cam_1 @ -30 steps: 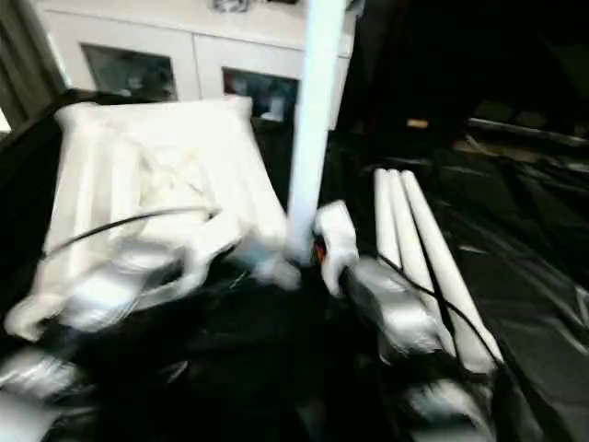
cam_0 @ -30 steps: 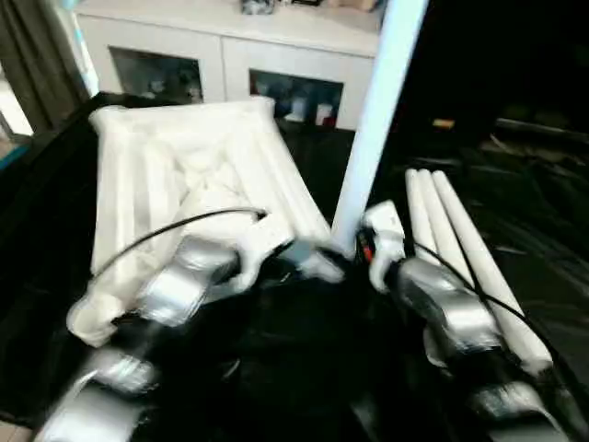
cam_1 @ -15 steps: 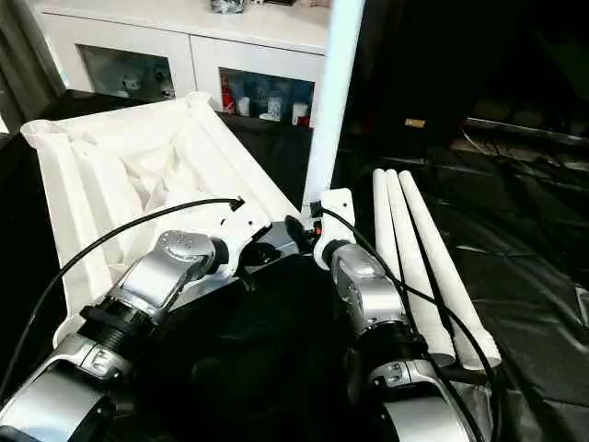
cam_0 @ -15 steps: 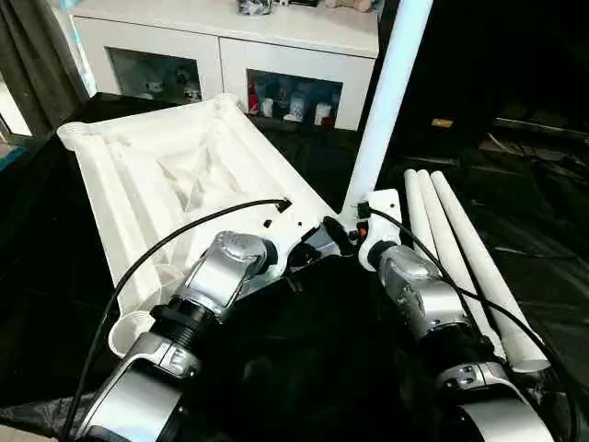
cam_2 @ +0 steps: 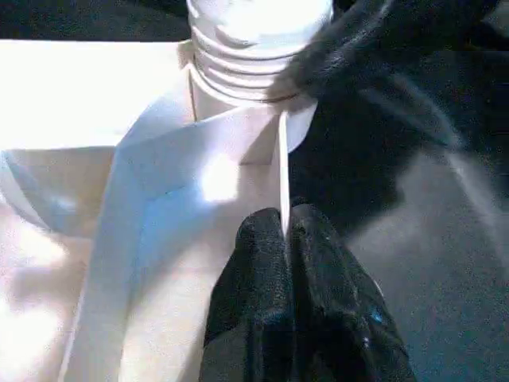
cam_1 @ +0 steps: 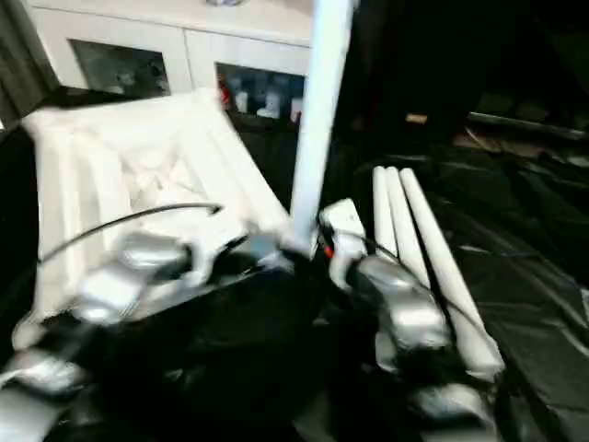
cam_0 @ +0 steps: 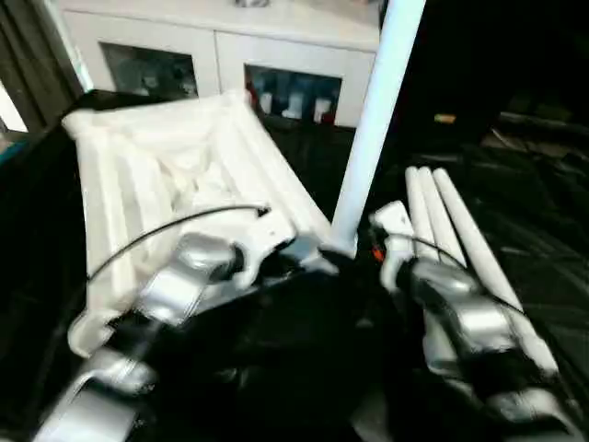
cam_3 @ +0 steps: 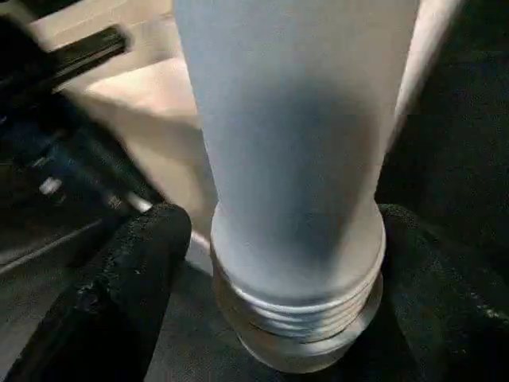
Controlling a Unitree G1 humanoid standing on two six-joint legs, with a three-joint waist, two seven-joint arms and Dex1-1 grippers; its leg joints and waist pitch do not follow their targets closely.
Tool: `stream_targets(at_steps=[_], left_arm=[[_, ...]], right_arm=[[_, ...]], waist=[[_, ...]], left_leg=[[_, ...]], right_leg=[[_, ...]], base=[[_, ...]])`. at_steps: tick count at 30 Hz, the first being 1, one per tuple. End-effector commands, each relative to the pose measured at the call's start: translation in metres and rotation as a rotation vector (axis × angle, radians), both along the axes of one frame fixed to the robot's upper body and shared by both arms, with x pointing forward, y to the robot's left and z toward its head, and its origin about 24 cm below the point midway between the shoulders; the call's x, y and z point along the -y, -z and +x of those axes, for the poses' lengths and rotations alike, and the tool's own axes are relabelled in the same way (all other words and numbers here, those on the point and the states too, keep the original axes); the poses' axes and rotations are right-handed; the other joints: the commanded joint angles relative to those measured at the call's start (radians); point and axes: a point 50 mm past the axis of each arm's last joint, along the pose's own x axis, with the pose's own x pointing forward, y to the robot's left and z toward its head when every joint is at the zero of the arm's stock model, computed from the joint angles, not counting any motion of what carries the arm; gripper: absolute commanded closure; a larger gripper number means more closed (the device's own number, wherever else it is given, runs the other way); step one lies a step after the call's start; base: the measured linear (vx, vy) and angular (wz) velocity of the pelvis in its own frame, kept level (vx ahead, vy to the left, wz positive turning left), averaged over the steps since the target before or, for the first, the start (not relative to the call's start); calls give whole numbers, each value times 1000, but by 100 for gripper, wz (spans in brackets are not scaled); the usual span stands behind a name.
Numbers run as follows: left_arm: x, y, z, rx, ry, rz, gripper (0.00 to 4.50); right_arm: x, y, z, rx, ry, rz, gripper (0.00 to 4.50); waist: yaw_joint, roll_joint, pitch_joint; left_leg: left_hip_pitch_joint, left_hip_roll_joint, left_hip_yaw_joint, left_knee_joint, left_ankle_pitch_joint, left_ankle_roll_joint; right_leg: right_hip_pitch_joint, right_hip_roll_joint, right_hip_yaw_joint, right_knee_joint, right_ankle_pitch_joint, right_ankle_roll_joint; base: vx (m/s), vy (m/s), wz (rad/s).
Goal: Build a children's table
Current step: Rotate leg to tighten
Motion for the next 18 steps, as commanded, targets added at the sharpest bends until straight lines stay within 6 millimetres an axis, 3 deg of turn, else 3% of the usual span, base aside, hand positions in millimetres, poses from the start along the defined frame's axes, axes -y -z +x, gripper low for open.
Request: stream_targets(at_steps=[1,4,6,9,14,18], left_arm=[[18,2,-15,-54,157,-46,450],[11,0,-20,-71,196,-37,450],[4,-1,-25,-92,226,-26,450],[1,-2,-27,-95,238,-23,450],[-2,-2,-29,-97,235,-17,450],[-3,-2,-29,-97,232,-16,450]], right_arm=[[-19,-2,-11,-12,-181,9,60],[-13,-2,-16,-13,-239,-24,60],[-10,-1,-15,5,-239,-52,60],[-9,-2,-17,-11,-256,-39,92],[-10,-4,-20,-32,-287,-23,139],[-12,-3,-21,-39,-297,-11,163]], waist=[[2,12,-54],[7,13,-52],[8,12,-50],[7,12,-51],[8,10,-53],[8,9,-53]], left_leg=[[4,51,-13,-57,-115,75],[9,52,-10,-58,-136,66],[4,53,-13,-60,-138,57],[5,51,-12,-59,-138,52],[3,48,-12,-55,-87,66],[2,47,-12,-54,-97,67]], right_leg=[[53,-85,66,-61,0,-235],[48,-85,68,-65,-40,-234],[51,-86,67,-63,-55,-231],[50,-86,67,-65,-69,-225],[52,-83,66,-55,10,-236],[53,-84,66,-58,-15,-232]], base=[[0,0,0],[0,0,0],[0,0,0],[0,0,0],[0,0,0],[0,0,0]])
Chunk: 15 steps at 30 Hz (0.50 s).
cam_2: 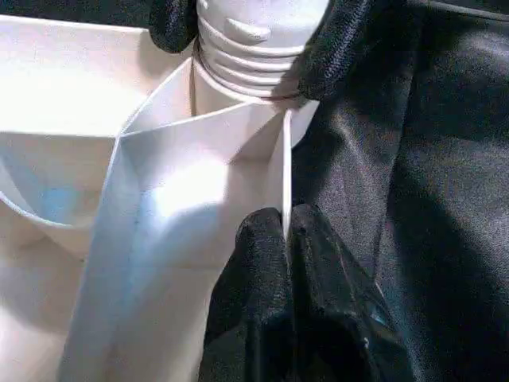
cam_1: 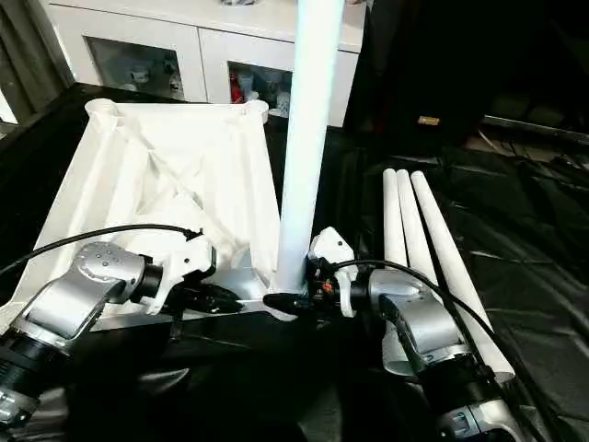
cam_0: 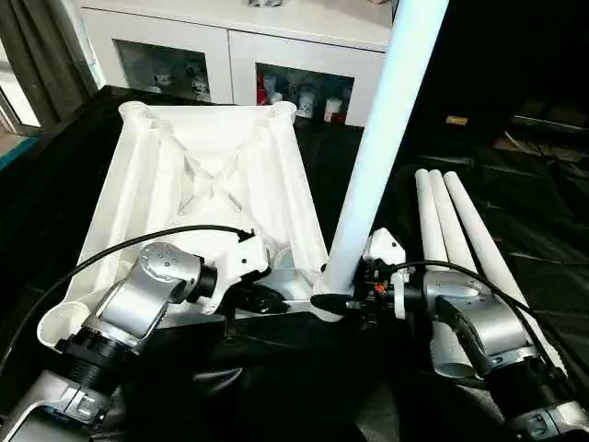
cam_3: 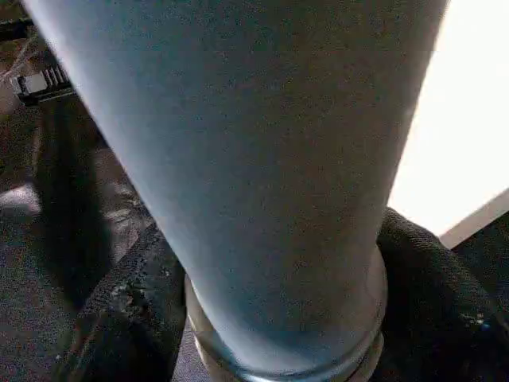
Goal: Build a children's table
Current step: Rotate leg to tighten
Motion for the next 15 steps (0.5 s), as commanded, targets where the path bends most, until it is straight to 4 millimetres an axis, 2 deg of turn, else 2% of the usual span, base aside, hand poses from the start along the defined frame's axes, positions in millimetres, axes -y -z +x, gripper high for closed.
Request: stream_targets(at_steps=[1,5,6,7,8,10,12,13,14,15], left_arm=[[14,2,-8,-29,75,-36,450],[15,4,-3,-8,16,-30,450],[16,7,5,13,-64,-19,450],[18,8,8,30,-100,-12,450],[19,9,13,45,-141,-6,450],[23,10,21,65,-227,0,450],[31,12,30,82,-315,9,450],[36,12,34,88,-352,14,450],[42,13,38,93,-392,21,450],[44,13,39,95,-408,24,450]], right_arm=[[-8,-1,-5,-11,-53,27,168],[-8,4,-3,-17,6,22,171],[-7,11,6,-5,139,-18,172],[-6,15,11,5,210,-40,172],[-6,19,16,16,279,-59,172],[-4,24,24,21,411,-80,173],[-7,29,31,-18,551,-74,173],[-9,32,34,-45,609,-63,174],[-12,34,37,-68,676,-57,174],[-13,35,38,-77,704,-55,174]], waist=[[-1,7,-54],[-1,7,-54],[0,7,-53],[-3,8,-48],[-4,9,-49],[-10,6,-45],[-12,4,-45],[-12,5,-46],[-12,7,-45],[-15,6,-46]], left_leg=[[3,47,-12,-59,-96,70],[4,47,-12,-58,-96,68],[4,48,-12,-59,-98,66],[3,46,-12,-62,-118,52],[4,48,-13,-63,-136,40],[6,45,-15,-68,-189,4],[6,44,-17,-69,-200,-1],[6,46,-18,-69,-203,-2],[13,46,-17,-69,-215,-6],[10,45,-18,-70,-211,-9]], right_leg=[[53,-83,66,-60,-23,-230],[51,-83,66,-60,-23,-229],[51,-83,66,-60,-28,-229],[48,-85,66,-67,-73,-226],[47,-87,66,-70,-108,-222],[46,-90,66,-84,-249,-185],[45,-91,66,-91,-302,-156],[45,-91,67,-91,-305,-152],[37,-90,67,-97,-319,-149],[40,-89,67,-94,-311,-151]], base=[[0,0,0],[0,0,0],[0,0,0],[0,0,0],[0,0,0],[-52,-5,-3],[-26,-3,-2],[0,0,0],[0,0,0],[0,0,0]])
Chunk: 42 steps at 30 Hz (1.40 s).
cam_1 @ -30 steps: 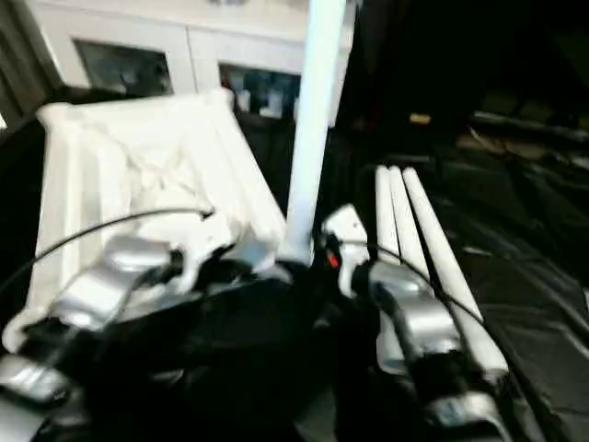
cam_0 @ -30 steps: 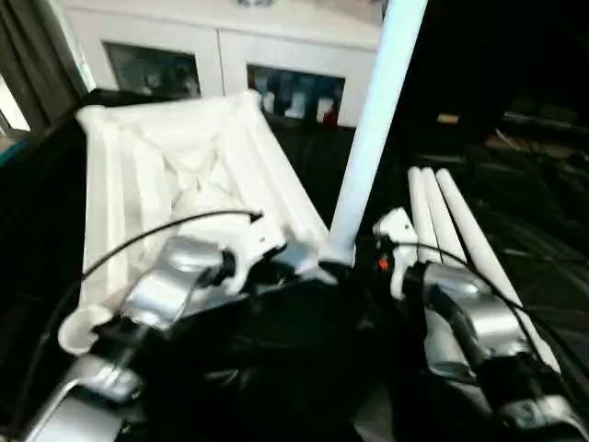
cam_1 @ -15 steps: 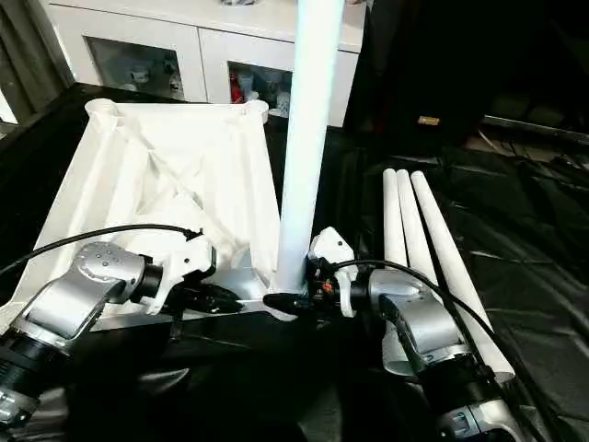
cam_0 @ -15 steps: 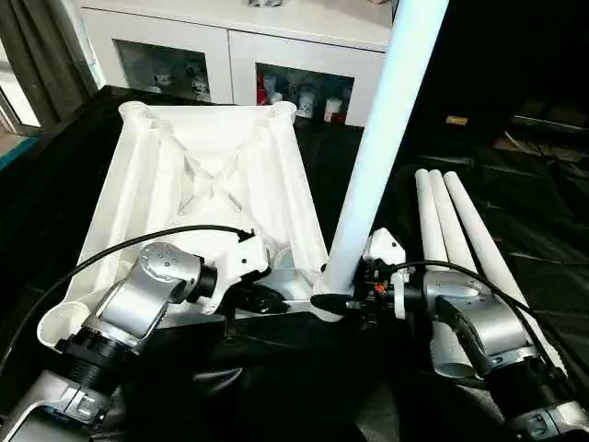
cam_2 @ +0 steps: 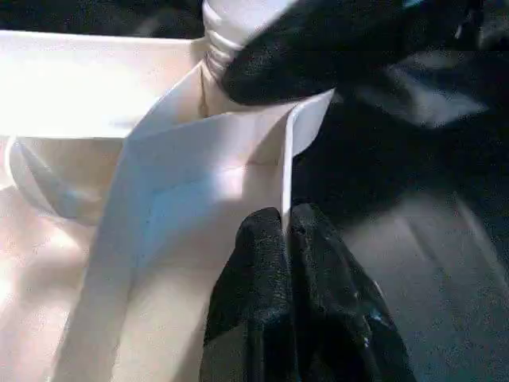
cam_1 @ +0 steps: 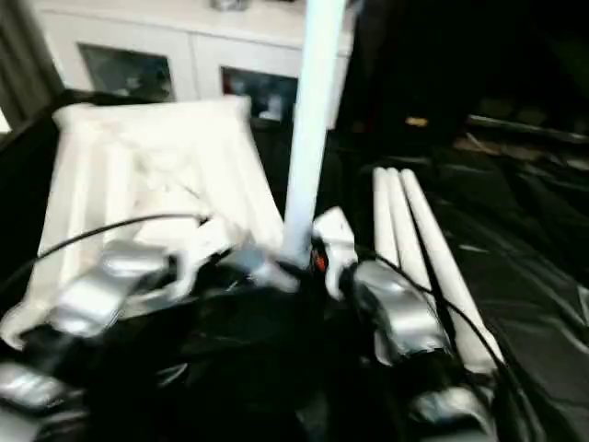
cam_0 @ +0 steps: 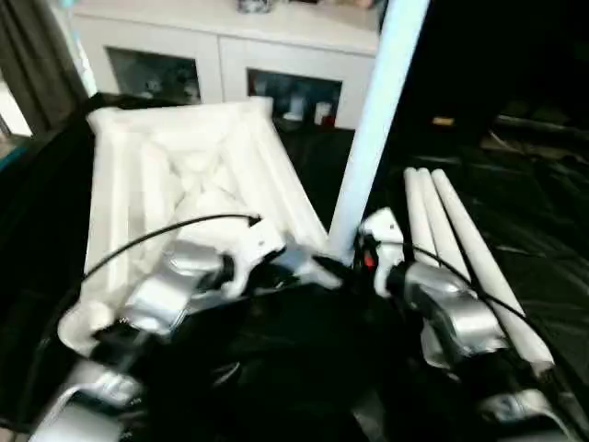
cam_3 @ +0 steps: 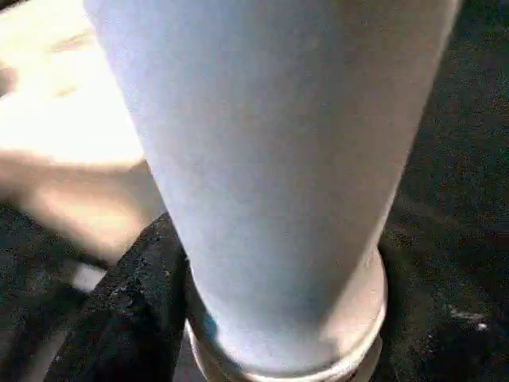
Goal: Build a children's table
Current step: Rotate leg to tighten
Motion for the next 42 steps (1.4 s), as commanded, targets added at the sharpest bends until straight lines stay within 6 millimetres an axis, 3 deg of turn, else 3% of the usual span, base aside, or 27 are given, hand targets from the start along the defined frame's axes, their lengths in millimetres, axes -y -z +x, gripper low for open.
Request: stream_targets(at_steps=[1,3,4,7,10,11,13,16,26,31,34,36,39,42], left_arm=[[10,6,5,-9,-92,25,450],[25,7,7,-1,-126,29,450],[32,7,8,4,-131,29,450],[48,5,5,7,-87,10,450],[52,5,1,4,-46,1,450],[51,6,1,1,-41,2,450],[50,6,0,4,-26,0,450],[41,8,-4,-3,30,-13,450],[8,8,-14,-42,165,-11,450],[-7,1,-33,-83,365,-85,450],[-16,3,-38,-121,406,-67,450],[-21,3,-41,-137,424,-65,450],[-27,3,-42,-146,434,-62,450],[-30,2,-43,-142,433,-59,450]], right_arm=[[-2,26,-5,-134,117,-29,174],[-12,28,-1,-149,180,-18,174],[-17,28,0,-149,192,-23,174],[-33,25,1,-118,152,-9,174],[-38,22,0,-94,107,19,174],[-39,21,0,-92,95,25,119],[-39,20,0,-93,89,38,105],[-36,17,-1,-65,34,31,77],[-26,4,-22,30,-328,30,77],[-9,-5,-38,0,-523,39,77],[-4,-7,-44,-13,-592,29,77],[-1,-9,-47,-12,-629,13,77],[1,-10,-49,-16,-655,6,77],[1,-11,-51,-25,-679,4,109]], waist=[[3,11,-47],[1,9,-45],[1,14,-46],[3,10,-49],[4,9,-51],[5,16,-51],[3,12,-50],[1,11,-50],[-2,12,-48],[1,10,-46],[8,11,-47],[10,11,-46],[12,9,-46],[13,9,-47]], left_leg=[[4,46,-18,-71,-200,-5],[6,45,-16,-71,-216,-4],[7,45,-17,-71,-216,-7],[-1,44,-17,-70,-191,4],[-2,43,-16,-68,-164,20],[-2,43,-16,-68,-161,25],[-2,43,-16,-69,-166,29],[-5,44,-17,-71,-174,33],[-2,47,-14,-70,-153,60],[-1,50,-15,-72,-155,71],[4,50,-11,-67,-126,81],[-1,49,-11,-66,-113,86],[-1,49,-12,-68,-121,78],[1,49,-12,-68,-125,69]], right_leg=[[40,-90,67,-92,-292,-154],[35,-88,67,-97,-297,-152],[35,-90,67,-95,-294,-154],[40,-89,67,-92,-236,-150],[42,-86,66,-85,-177,-156],[42,-86,65,-84,-161,-164],[43,-85,65,-85,-156,-169],[46,-87,64,-86,-176,-168],[45,-84,66,-81,-127,-191],[46,-86,66,-80,-128,-198],[44,-84,69,-73,-75,-218],[45,-83,67,-70,-59,-217],[46,-84,67,-71,-82,-214],[46,-85,67,-72,-97,-213]], base=[[0,0,0],[0,0,0],[0,0,0],[0,0,0],[0,0,0],[0,0,0],[0,0,0],[0,0,0],[0,0,0],[0,0,0],[0,0,0],[0,0,0],[0,0,0],[0,0,0]])
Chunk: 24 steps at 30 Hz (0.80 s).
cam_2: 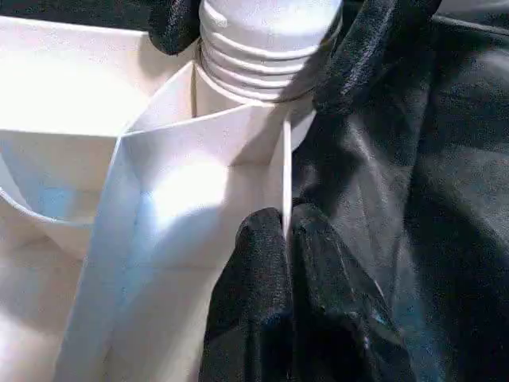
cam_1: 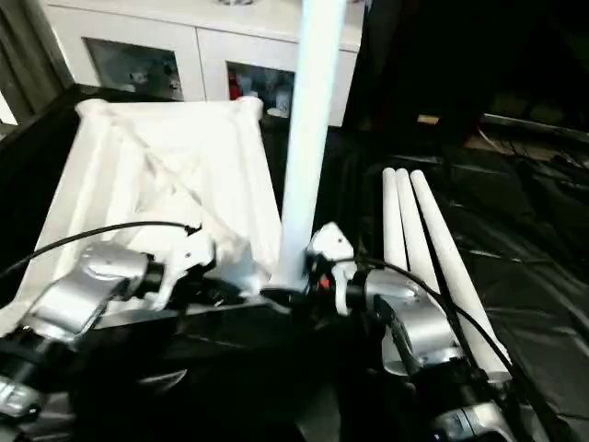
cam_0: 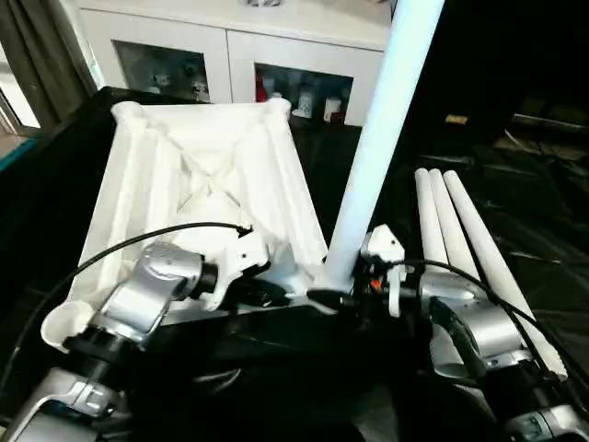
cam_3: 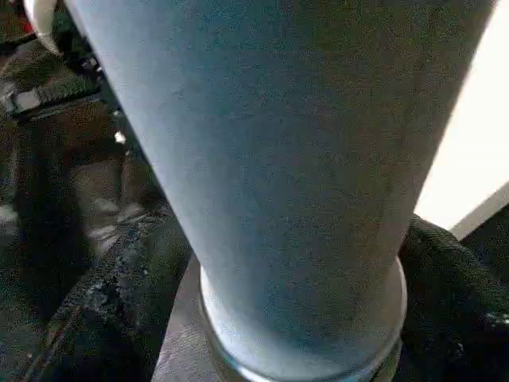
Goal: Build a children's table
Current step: Rotate leg to tighten
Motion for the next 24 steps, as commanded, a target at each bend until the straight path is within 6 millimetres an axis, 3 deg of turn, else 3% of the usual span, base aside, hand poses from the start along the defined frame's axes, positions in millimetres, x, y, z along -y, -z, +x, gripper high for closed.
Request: stream_targets(at_steps=[1,8,13,17,18,19,21,22,24], left_arm=[[13,5,-9,-38,81,-28,450],[13,5,-9,-30,75,-27,450],[16,6,0,19,-13,-17,450],[23,8,16,71,-167,2,450],[25,8,20,81,-202,8,450],[25,8,20,81,-202,8,450],[39,10,35,102,-365,23,450],[39,10,35,102,-365,23,450],[55,12,43,104,-482,44,450]], right_arm=[[-10,-1,-5,-12,-69,10,109],[-13,-1,-8,-24,-88,19,166],[-13,7,-3,-25,8,5,174],[-11,21,11,-31,215,-62,175],[-11,25,14,-38,263,-76,175],[-11,25,14,-38,263,-76,175],[-15,35,24,-74,457,-99,176],[-15,35,24,-74,457,-99,176],[-23,40,33,-123,642,-89,177]], waist=[[-1,5,-48],[1,2,-51],[2,2,-51],[0,0,-44],[-3,1,-40],[-1,-1,-44],[-3,0,-41],[-4,0,-41],[-2,1,-45]], left_leg=[[3,49,-12,-62,-125,68],[2,48,-11,-59,-101,73],[3,48,-11,-58,-106,69],[5,47,-13,-65,-182,33],[10,45,-13,-66,-208,18],[10,45,-16,-65,-210,11],[9,46,-15,-68,-212,8],[12,46,-18,-69,-231,-2],[8,47,-19,-69,-216,-4]], right_leg=[[48,-86,67,-69,-92,-211],[50,-85,66,-63,-57,-214],[50,-85,67,-64,-70,-212],[45,-91,66,-84,-250,-174],[39,-92,67,-93,-320,-162],[43,-95,66,-96,-357,-146],[36,-91,67,-99,-366,-136],[36,-94,65,-102,-402,-127],[38,-96,66,-101,-383,-122]], base=[[0,0,0],[0,0,0],[0,0,0],[0,0,0],[0,0,0],[0,0,0],[0,0,0],[0,0,0],[0,0,0]])
